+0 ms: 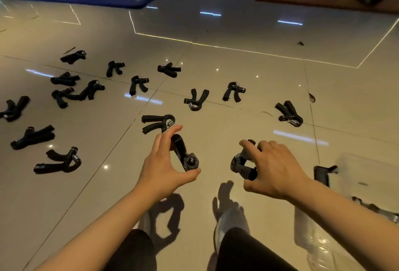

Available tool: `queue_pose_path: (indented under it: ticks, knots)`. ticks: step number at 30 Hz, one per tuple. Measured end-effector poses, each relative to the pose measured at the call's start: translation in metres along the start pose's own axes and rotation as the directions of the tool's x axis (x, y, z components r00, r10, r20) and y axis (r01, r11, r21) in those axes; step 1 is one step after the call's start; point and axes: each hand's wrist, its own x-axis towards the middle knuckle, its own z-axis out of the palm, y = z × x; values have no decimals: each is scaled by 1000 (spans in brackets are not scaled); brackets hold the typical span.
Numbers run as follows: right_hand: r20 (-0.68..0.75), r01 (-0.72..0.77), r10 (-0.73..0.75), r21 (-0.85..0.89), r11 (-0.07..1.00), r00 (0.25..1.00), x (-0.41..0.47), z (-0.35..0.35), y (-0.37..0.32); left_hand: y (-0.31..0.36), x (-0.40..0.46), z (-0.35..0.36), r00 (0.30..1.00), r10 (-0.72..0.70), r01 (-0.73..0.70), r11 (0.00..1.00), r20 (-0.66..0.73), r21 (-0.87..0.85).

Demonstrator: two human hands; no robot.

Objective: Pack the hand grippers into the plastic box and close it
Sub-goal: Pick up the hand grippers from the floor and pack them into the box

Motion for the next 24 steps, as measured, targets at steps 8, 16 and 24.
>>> queue_pose_path:
  ticks: [8,16,24]
  knots:
    - [-101,-68,91,214,975,991,-122,-121,36,182,-58,-52,940,327,-333,941,-99,-56]
    - [-83,-99,122,241,965,989,-190,-120,60,227,-134,-7,907,376,-409,894,-190,-185]
    - [-40,-72,81,188,979,996,-244,-136,101,238,-159,13,953,287,-295,951,-96,-90]
